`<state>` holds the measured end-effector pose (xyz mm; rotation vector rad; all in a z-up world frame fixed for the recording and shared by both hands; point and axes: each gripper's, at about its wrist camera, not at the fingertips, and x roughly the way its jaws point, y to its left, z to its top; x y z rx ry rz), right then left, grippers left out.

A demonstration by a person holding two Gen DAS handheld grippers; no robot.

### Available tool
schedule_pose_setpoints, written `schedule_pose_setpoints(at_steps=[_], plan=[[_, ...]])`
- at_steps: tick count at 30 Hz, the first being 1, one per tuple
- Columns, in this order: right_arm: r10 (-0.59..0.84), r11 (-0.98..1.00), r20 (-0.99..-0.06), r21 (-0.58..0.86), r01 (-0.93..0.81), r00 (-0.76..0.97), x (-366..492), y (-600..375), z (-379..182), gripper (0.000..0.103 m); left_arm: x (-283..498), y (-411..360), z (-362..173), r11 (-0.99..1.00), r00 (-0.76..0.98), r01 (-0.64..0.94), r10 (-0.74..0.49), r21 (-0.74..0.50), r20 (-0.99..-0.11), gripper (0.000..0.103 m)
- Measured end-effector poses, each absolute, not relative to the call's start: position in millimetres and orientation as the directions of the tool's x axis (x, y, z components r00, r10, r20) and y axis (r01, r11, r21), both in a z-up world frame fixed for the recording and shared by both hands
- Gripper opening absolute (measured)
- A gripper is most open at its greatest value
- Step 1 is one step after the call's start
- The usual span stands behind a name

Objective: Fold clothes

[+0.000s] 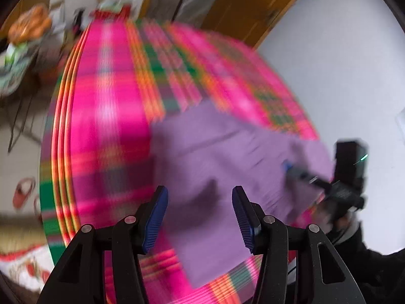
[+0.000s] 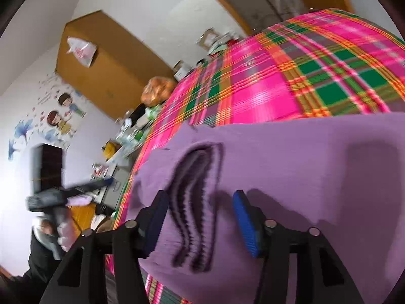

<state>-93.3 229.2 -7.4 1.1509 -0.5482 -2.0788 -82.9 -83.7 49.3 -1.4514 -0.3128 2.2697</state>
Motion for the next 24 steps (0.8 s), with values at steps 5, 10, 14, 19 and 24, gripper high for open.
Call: schedule_pose_setpoints(at_steps=[5,10,14,19,24], plan=[[-0.774,-0.632,-0.554,0.656,0.412,-0.306,-104.3,207.2,-8.5,0.064,-81.8,-76.7,26.6,-0.891,-0.307,-0.249,0.444,-0.379,-0.842,0.055],[-0.750,-0.659,-0.589,0.634,0.405,-0.301,-117.6,196.1,-15.6,0.069,-81.9,-75.3,22.2,-0.892,-0.282,-0.269,0.434,-0.364,-0.856,0.055],[-0.740,-0.669,-0.608,0.619,0.411,-0.289,-129.3,185.4,-20.2,0.070,-79.5,-74.0,14.3,-0.895,-0.262,-0.267,0.425,-0.358,-0.867,0.055],[-0.736,-0.664,-0.637,0.609,0.434,-0.231,-134.7,166.1,-23.9,0.026,-73.8,-79.5,12.8,-0.898,-0.258,-0.263,0.418,-0.353,-0.871,0.055],[-0.770,-0.634,-0.577,0.646,0.426,-0.272,-125.7,184.6,-12.5,0.019,-71.3,-79.2,10.8,-0.897,-0.252,-0.262,0.420,-0.356,-0.872,0.055]])
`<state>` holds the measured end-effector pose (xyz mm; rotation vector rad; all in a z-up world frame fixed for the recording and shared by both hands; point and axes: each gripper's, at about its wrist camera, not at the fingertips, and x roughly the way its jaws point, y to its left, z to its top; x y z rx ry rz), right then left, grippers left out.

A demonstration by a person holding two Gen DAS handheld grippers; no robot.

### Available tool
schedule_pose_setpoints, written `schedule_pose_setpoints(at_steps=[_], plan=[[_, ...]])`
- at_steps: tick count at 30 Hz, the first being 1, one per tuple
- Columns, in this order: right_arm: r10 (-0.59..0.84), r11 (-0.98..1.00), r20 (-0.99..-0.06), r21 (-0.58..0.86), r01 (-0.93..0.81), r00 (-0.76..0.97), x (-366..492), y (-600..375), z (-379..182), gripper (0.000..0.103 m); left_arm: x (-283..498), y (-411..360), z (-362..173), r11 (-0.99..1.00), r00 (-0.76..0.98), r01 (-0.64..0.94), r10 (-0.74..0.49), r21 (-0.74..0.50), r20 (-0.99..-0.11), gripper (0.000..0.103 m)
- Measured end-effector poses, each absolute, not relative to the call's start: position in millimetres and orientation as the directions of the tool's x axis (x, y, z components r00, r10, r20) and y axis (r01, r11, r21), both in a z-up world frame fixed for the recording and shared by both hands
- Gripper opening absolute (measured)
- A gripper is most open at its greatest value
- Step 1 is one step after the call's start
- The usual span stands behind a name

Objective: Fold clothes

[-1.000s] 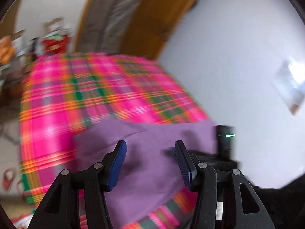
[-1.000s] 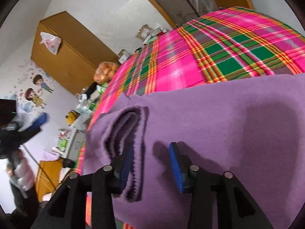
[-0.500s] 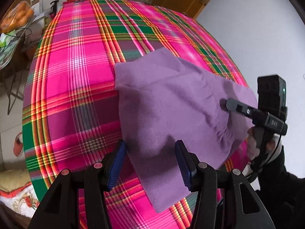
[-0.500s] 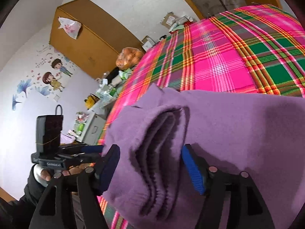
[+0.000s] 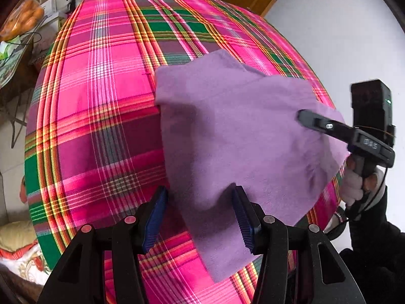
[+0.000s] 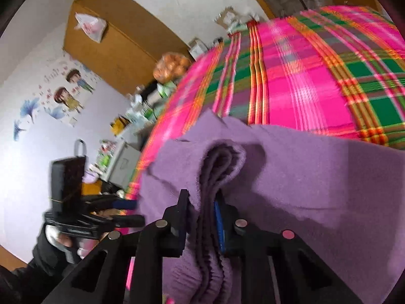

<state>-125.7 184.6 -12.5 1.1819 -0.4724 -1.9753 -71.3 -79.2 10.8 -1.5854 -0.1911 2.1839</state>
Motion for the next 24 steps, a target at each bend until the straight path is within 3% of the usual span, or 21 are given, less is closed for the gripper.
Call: schedule_pose_setpoints(at_steps=[5,6,9,14,17,19,22,24], plan=[[-0.734,-0.679,-0.629,0.657,0.328,-0.257,-128.9,203.0,-42.7,0.021,-71.6,-71.5,7.8,-0.892,-0.236,-0.273,0.424,-0.360,-0.874,0.055],[-0.737,-0.676,-0.621,0.662,0.324,-0.268,-128.2,206.2,-41.4,0.025,-70.9,-70.5,7.6,-0.892,-0.233,-0.274,0.425,-0.361,-0.875,0.055],[-0.692,-0.721,-0.608,0.588,0.366,-0.389,-124.4,211.5,-13.9,0.036,-69.2,-70.1,9.8,-0.889,-0.231,-0.279,0.429,-0.363,-0.873,0.055],[-0.688,-0.722,-0.552,0.459,0.517,-0.471,-129.9,184.4,37.8,0.038,-70.1,-71.8,12.6,-0.885,-0.229,-0.272,0.441,-0.378,-0.868,0.055],[-0.653,-0.714,-0.640,0.340,0.612,-0.406,-143.8,132.6,43.6,0.038,-69.9,-66.3,7.9,-0.885,-0.206,-0.280,0.434,-0.372,-0.877,0.055],[-0.637,-0.692,-0.683,0.303,0.655,-0.357,-153.9,104.1,38.6,0.038,-68.1,-64.8,3.8,-0.884,-0.190,-0.286,0.430,-0.369,-0.882,0.046],[-0.618,-0.659,-0.732,0.281,0.698,-0.288,-169.4,71.7,28.6,0.038,-66.2,-64.6,1.5,-0.879,-0.181,-0.293,0.436,-0.375,-0.881,0.044],[-0.602,-0.644,-0.762,0.284,0.710,-0.240,-179.2,56.4,21.6,0.038,-67.2,-66.7,0.5,-0.870,-0.171,-0.289,0.458,-0.399,-0.873,0.036]])
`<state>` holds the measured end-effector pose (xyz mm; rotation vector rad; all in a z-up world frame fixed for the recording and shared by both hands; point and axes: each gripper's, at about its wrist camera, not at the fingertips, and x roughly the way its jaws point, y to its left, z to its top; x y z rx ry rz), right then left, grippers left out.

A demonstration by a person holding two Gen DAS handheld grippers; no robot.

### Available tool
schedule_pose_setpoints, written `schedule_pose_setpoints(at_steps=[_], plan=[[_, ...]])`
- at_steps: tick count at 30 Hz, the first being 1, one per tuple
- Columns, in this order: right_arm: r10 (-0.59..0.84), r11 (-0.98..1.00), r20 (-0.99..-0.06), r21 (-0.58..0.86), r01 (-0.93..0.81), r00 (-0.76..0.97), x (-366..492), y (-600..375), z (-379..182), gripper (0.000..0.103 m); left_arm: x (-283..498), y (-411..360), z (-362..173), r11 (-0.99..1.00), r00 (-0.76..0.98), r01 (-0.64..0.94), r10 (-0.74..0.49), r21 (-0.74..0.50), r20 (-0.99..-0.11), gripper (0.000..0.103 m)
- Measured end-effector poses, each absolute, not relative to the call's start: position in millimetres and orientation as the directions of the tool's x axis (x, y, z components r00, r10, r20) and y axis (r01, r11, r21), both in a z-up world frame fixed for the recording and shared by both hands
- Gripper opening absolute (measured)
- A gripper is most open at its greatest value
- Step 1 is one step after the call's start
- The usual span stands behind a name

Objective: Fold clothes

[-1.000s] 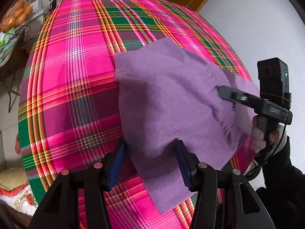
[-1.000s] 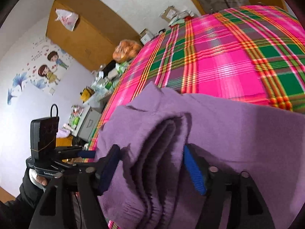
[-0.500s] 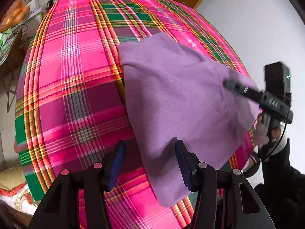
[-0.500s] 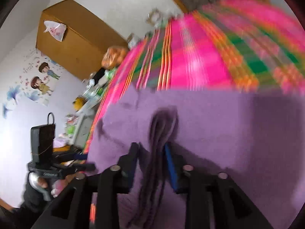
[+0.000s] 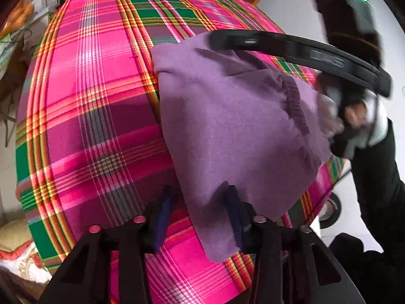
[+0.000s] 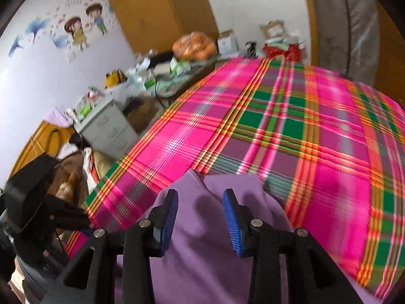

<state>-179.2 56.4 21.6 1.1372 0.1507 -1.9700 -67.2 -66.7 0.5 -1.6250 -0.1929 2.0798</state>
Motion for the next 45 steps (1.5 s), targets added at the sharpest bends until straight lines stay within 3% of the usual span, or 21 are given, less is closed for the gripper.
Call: schedule_pose_setpoints(at_steps=[2,5,12,17,22,26,29,30,34,40,45], plan=[[-0.586,-0.624,-0.792,0.303,0.720,-0.174,-189.8,35.9,9.7,0.036,-68.2,-67.1,0.0,-0.867,-0.171,-0.295,0.462,-0.402,-0.870,0.035],[-0.553,-0.610,-0.827,0.321,0.725,-0.100,-200.3,30.3,-4.3,0.007,-69.3,-66.8,0.9,-0.864,-0.172,-0.308,0.463,-0.399,-0.870,0.032],[-0.561,-0.667,-0.814,0.335,0.665,-0.153,-227.1,40.1,-4.7,0.001,-71.1,-66.0,3.2,-0.856,-0.168,-0.324,0.470,-0.402,-0.866,0.032],[-0.565,-0.697,-0.803,0.339,0.632,-0.192,-227.9,55.8,0.1,0.004,-68.9,-64.0,5.3,-0.861,-0.170,-0.334,0.455,-0.383,-0.874,0.032],[-0.672,-0.643,-0.701,0.395,0.656,-0.236,-190.0,98.6,28.9,0.004,-66.9,-65.6,5.4,-0.861,-0.143,-0.342,0.444,-0.377,-0.885,0.032],[-0.591,-0.719,-0.767,0.361,0.595,-0.249,-177.2,126.4,-9.7,0.004,-64.7,-64.0,5.3,-0.866,-0.138,-0.350,0.425,-0.358,-0.895,0.032],[-0.646,-0.733,-0.715,0.480,0.482,-0.269,-184.0,162.4,-20.5,0.000,-65.7,-64.1,13.6,-0.878,-0.158,-0.338,0.407,-0.338,-0.899,0.032],[-0.646,-0.739,-0.697,0.470,0.483,-0.310,-177.9,168.8,-13.3,0.005,-63.4,-66.9,19.0,-0.883,-0.183,-0.330,0.408,-0.335,-0.894,0.032],[-0.723,-0.681,-0.597,0.528,0.507,-0.349,-149.1,188.0,5.1,0.008,-65.6,-86.4,36.9,-0.888,-0.272,-0.282,0.437,-0.363,-0.857,0.032],[-0.724,-0.665,-0.610,0.495,0.559,-0.322,-104.6,190.8,5.2,0.012,-69.3,-80.0,28.9,-0.881,-0.256,-0.306,0.441,-0.361,-0.860,0.031],[-0.726,-0.628,-0.603,0.388,0.675,-0.329,-49.7,177.7,10.7,0.024,-74.5,-65.6,20.4,-0.888,-0.228,-0.313,0.415,-0.337,-0.881,0.031]])
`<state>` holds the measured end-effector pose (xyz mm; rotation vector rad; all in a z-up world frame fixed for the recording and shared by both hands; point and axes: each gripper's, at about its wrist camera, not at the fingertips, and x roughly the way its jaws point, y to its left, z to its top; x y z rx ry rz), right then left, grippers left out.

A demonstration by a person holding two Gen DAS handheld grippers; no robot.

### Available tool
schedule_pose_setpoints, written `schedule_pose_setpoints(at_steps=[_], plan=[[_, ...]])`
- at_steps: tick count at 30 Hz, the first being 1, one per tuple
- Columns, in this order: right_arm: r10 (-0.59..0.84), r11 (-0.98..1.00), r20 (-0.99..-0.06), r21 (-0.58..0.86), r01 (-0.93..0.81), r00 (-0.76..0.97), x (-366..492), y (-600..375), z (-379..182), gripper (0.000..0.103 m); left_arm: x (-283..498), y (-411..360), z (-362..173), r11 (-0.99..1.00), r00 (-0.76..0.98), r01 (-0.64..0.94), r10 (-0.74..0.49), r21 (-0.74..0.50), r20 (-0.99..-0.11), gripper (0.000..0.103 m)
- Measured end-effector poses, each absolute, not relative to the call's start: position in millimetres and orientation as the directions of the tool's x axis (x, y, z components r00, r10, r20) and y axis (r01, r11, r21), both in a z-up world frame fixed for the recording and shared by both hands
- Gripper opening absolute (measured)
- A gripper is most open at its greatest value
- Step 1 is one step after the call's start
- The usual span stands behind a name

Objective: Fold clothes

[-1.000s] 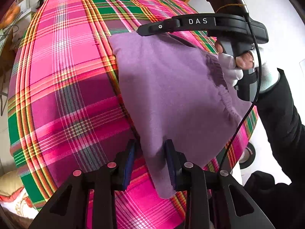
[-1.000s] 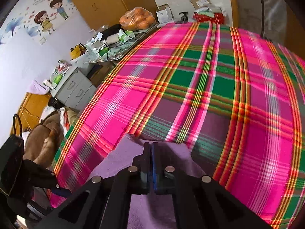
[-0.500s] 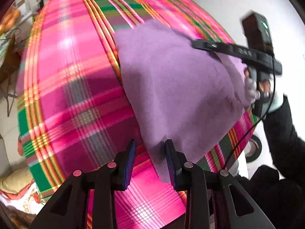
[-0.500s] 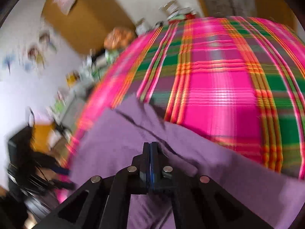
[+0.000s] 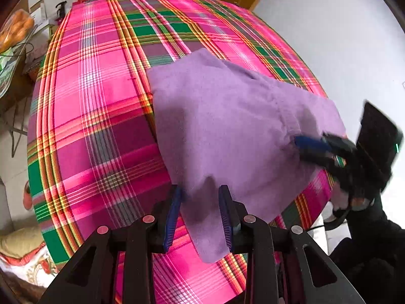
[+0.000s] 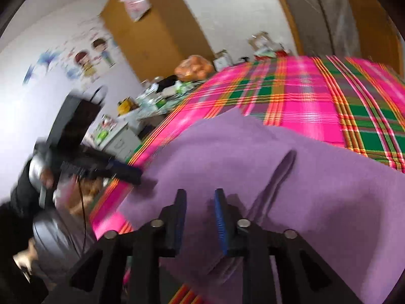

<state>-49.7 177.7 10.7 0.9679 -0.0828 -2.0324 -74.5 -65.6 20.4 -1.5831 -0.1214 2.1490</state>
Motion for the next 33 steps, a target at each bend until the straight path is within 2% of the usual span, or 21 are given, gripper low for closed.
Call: schedule_pose_setpoints(at_steps=[2,5,9,15,18,19,20,22,25,29,33], plan=[[-0.708,-0.624,-0.632,0.349,0.700,-0.316,-35.6,172.5,6.6,0.024,-75.6,-66.8,19.7,-0.890,-0.234,-0.307,0.413,-0.336,-0.880,0.031],[-0.662,-0.631,-0.664,0.244,0.736,-0.347,-17.7,165.5,-1.0,0.019,-87.9,-58.7,15.5,-0.895,-0.235,-0.302,0.405,-0.329,-0.884,0.031],[-0.617,-0.645,-0.685,0.158,0.748,-0.387,-6.3,160.7,-1.5,0.019,-83.4,-57.7,12.0,-0.899,-0.212,-0.319,0.377,-0.301,-0.902,0.031],[-0.621,-0.699,-0.649,0.208,0.684,-0.438,-15.5,179.0,16.1,0.015,-68.5,-62.1,5.1,-0.893,-0.173,-0.377,0.328,-0.245,-0.929,0.031],[-0.599,-0.726,-0.671,0.224,0.651,-0.437,-35.4,177.4,10.4,0.015,-67.2,-68.5,6.3,-0.890,-0.169,-0.381,0.333,-0.250,-0.927,0.031],[-0.584,-0.737,-0.686,0.223,0.638,-0.435,-42.0,176.5,5.5,0.012,-67.2,-70.0,6.2,-0.889,-0.168,-0.381,0.335,-0.253,-0.927,0.031],[-0.575,-0.748,-0.693,0.230,0.622,-0.435,-48.2,178.0,1.6,0.000,-66.3,-72.4,6.6,-0.889,-0.166,-0.379,0.336,-0.255,-0.927,0.031],[-0.588,-0.766,-0.679,0.293,0.572,-0.440,-63.3,188.6,2.0,0.000,-65.7,-75.6,7.4,-0.890,-0.167,-0.376,0.340,-0.259,-0.926,0.031],[-0.569,-0.799,-0.666,0.310,0.515,-0.482,-72.9,201.8,10.4,0.003,-65.9,-88.4,19.6,-0.891,-0.209,-0.361,0.364,-0.275,-0.907,0.031],[-0.612,-0.774,-0.616,0.338,0.535,-0.496,-79.9,198.1,24.9,0.005,-78.1,-98.1,39.7,-0.897,-0.309,-0.327,0.399,-0.297,-0.863,0.031],[-0.592,-0.791,-0.636,0.338,0.510,-0.496,-107.4,181.6,19.0,0.006,-96.4,-99.6,54.0,-0.908,-0.421,-0.308,0.398,-0.285,-0.815,0.032]])
